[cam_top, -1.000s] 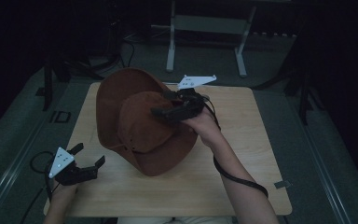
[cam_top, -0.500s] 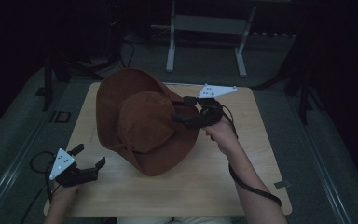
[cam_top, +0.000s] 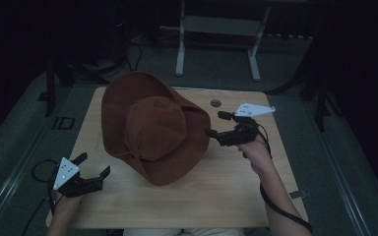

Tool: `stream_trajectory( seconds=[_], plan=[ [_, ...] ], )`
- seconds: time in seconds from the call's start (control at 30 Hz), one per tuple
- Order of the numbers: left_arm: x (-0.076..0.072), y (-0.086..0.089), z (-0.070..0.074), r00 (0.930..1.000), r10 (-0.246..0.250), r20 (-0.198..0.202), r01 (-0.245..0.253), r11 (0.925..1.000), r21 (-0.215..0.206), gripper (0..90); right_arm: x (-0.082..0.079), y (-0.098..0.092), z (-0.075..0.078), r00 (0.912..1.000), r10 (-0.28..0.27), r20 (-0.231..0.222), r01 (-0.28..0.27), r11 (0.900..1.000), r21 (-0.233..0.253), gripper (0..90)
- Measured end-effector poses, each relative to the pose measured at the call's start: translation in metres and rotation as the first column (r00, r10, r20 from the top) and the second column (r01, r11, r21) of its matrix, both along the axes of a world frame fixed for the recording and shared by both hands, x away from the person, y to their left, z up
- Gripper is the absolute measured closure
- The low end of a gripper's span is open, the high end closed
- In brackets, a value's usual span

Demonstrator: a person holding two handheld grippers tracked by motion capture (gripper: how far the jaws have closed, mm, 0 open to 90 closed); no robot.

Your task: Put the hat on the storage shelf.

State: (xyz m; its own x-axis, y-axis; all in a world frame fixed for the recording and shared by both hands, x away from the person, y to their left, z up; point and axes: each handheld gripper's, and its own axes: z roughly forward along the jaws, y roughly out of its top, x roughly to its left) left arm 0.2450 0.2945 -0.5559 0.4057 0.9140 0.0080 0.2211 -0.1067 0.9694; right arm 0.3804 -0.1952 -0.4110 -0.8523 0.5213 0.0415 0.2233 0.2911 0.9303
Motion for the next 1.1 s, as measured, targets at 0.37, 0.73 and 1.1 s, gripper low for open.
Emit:
stream_trajectory(
  seconds=[0.37, 0.73, 1.1],
  plan=[
    [0.003, 0.002, -0.005, 0.9996, 0.004, -0.027, -0.004, 1.0, 0.003, 3.1, -0.005, -0.041, -0.033, 0.997, -0.077, -0.014, 0.076, 0.997, -0.023, 14.3],
    [0.003, 0.004, -0.006, 0.9996, 0.003, -0.028, -0.003, 0.9999, -0.011, 3.1, -0.009, -0.072, -0.072, 0.9893, -0.141, -0.036, 0.139, 0.989, -0.053, 14.3],
    [0.004, 0.005, -0.008, 0.9992, 0.002, -0.04, -0.002, 1.0, -0.009, 3.1, -0.012, -0.093, -0.109, 0.9749, -0.213, -0.064, 0.208, 0.975, -0.081, 14.8]
  ],
)
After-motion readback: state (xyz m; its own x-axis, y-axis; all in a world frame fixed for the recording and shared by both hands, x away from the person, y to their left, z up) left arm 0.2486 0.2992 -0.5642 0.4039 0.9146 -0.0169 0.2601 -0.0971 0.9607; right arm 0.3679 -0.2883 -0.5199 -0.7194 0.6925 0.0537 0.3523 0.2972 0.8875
